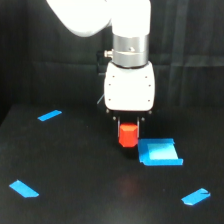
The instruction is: Pick up the red object from the table
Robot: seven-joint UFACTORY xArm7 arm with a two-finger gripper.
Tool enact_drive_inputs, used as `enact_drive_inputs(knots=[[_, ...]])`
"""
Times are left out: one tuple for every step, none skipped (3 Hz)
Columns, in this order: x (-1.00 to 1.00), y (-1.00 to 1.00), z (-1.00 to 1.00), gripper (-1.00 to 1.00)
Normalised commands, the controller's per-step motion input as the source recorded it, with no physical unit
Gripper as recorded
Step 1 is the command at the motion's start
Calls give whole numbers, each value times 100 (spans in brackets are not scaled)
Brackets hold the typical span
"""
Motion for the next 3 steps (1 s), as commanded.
enact_drive_inputs(knots=[[-26,-12,97,-96],[-2,2,100,-100],[7,-8,100,-100]])
